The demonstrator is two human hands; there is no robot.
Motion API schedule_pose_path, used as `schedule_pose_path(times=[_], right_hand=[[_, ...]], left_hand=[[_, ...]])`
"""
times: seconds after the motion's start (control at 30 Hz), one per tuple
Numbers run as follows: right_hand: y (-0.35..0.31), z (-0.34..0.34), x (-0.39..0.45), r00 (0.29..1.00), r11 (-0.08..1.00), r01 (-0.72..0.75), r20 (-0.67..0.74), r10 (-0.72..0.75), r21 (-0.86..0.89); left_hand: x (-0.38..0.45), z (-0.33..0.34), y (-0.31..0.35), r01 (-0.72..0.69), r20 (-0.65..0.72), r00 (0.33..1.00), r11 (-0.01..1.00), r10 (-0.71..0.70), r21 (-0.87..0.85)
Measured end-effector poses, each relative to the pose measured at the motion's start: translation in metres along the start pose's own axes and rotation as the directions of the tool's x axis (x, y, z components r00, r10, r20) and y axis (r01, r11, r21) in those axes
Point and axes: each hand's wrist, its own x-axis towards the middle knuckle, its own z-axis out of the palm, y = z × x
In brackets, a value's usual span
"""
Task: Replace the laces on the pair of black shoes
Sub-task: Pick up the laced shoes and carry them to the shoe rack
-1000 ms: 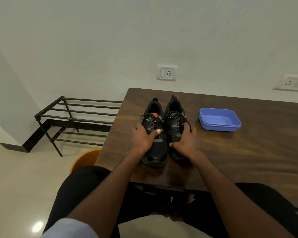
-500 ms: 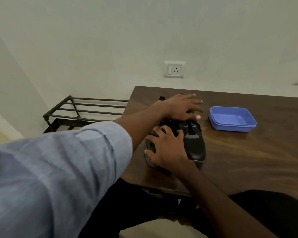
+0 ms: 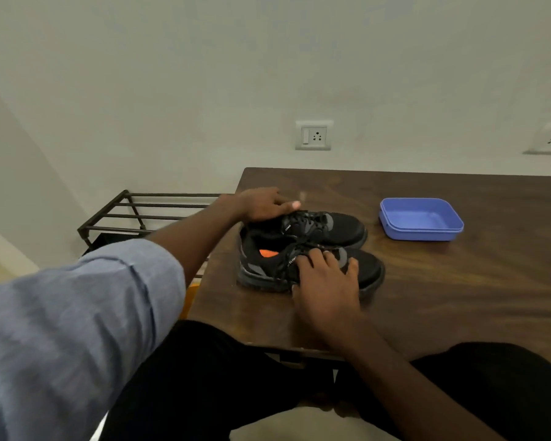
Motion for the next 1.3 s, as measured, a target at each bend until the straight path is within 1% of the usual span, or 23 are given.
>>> schedule_pose_path(times=[0.07, 0.1, 0.17, 0.2, 0.27, 0.3, 0.33, 0.37, 0.4, 0.47, 0.5, 0.57, 0.6, 0.67, 0.73, 0.77, 0.83, 0.93, 0.97, 1.07, 1.2, 1.3], right_hand=[[0.008, 0.0, -0.003, 0.994, 0.993, -0.109, 0.029, 0.107, 0.054], [0.014, 0.002, -0.001, 0.987, 0.981, -0.157, 0.06, 0.151, 0.116], [0.028, 0.005, 0.006, 0.975, 0.929, -0.217, 0.119, 0.189, 0.299], [0.034, 0.006, 0.012, 0.97, 0.891, -0.238, 0.136, 0.201, 0.386], [0.04, 0.011, 0.025, 0.954, 0.773, -0.3, 0.157, 0.257, 0.558], [0.04, 0.015, 0.032, 0.94, 0.703, -0.331, 0.156, 0.303, 0.63], [0.04, 0.019, 0.037, 0.921, 0.634, -0.362, 0.157, 0.357, 0.684], [0.041, 0.026, 0.042, 0.899, 0.567, -0.385, 0.157, 0.409, 0.728], [0.041, 0.031, 0.047, 0.875, 0.5, -0.4, 0.159, 0.456, 0.768], [0.049, 0.046, 0.057, 0.836, 0.365, -0.398, 0.168, 0.523, 0.842], [0.055, 0.056, 0.064, 0.828, 0.332, -0.384, 0.163, 0.536, 0.861], [0.064, 0.065, 0.073, 0.821, 0.324, -0.373, 0.147, 0.551, 0.869], [0.065, 0.065, 0.073, 0.818, 0.321, -0.376, 0.149, 0.555, 0.869], [0.062, 0.056, 0.067, 0.817, 0.315, -0.368, 0.143, 0.558, 0.875], [0.056, 0.047, 0.06, 0.821, 0.329, -0.363, 0.133, 0.555, 0.872], [0.051, 0.04, 0.055, 0.818, 0.339, -0.356, 0.114, 0.564, 0.871], [0.043, 0.029, 0.054, 0.819, 0.361, -0.328, 0.073, 0.569, 0.873], [0.03, 0.02, 0.07, 0.831, 0.376, -0.315, 0.062, 0.552, 0.871], [0.024, 0.02, 0.078, 0.838, 0.39, -0.306, 0.051, 0.544, 0.869], [-0.013, 0.018, 0.114, 0.882, 0.438, -0.276, 0.045, 0.468, 0.855], [-0.078, 0.025, 0.176, 0.931, 0.428, -0.222, 0.06, 0.36, 0.876], [-0.128, 0.039, 0.228, 0.954, 0.422, -0.195, 0.072, 0.291, 0.885]], left_hand=[[-0.015, 0.006, -0.017, 0.023, 0.014, 1.0, 0.991, -0.021, -0.133], [-0.023, 0.009, -0.023, 0.022, 0.025, 1.0, 0.972, -0.016, -0.235], [-0.044, 0.018, -0.027, 0.025, 0.05, 0.999, 0.895, -0.002, -0.446], [-0.053, 0.025, -0.029, 0.053, 0.06, 0.998, 0.854, -0.026, -0.518], [-0.067, 0.044, -0.026, 0.102, 0.048, 0.995, 0.764, -0.093, -0.636], [-0.071, 0.055, -0.025, 0.117, 0.014, 0.989, 0.724, -0.147, -0.679], [-0.075, 0.064, -0.021, 0.133, -0.037, 0.972, 0.679, -0.23, -0.722], [-0.077, 0.071, -0.014, 0.152, -0.086, 0.943, 0.645, -0.322, -0.749], [-0.081, 0.074, -0.006, 0.175, -0.122, 0.91, 0.635, -0.397, -0.753], [-0.084, 0.074, 0.005, 0.239, -0.168, 0.868, 0.69, -0.467, -0.684], [-0.085, 0.073, 0.007, 0.271, -0.164, 0.867, 0.721, -0.47, -0.637], [-0.089, 0.071, 0.011, 0.328, -0.109, 0.872, 0.736, -0.476, -0.592], [-0.09, 0.069, 0.012, 0.345, -0.094, 0.864, 0.718, -0.494, -0.605], [-0.092, 0.072, 0.015, 0.37, -0.098, 0.82, 0.653, -0.564, -0.661], [-0.096, 0.073, 0.02, 0.393, -0.146, 0.743, 0.602, -0.654, -0.695], [-0.096, 0.074, 0.022, 0.398, -0.174, 0.711, 0.594, -0.681, -0.699], [-0.094, 0.076, 0.019, 0.407, -0.196, 0.679, 0.585, -0.708, -0.702], [-0.099, 0.075, 0.009, 0.4, -0.209, 0.659, 0.572, -0.723, -0.716], [-0.102, 0.072, 0.001, 0.397, -0.212, 0.647, 0.561, -0.732, -0.726], [-0.112, 0.057, -0.039, 0.401, -0.267, 0.599, 0.571, -0.755, -0.717], [-0.127, 0.027, -0.109, 0.403, -0.293, 0.535, 0.545, -0.792, -0.736], [-0.128, 0.012, -0.169, 0.403, -0.275, 0.467, 0.479, -0.84, -0.78]])
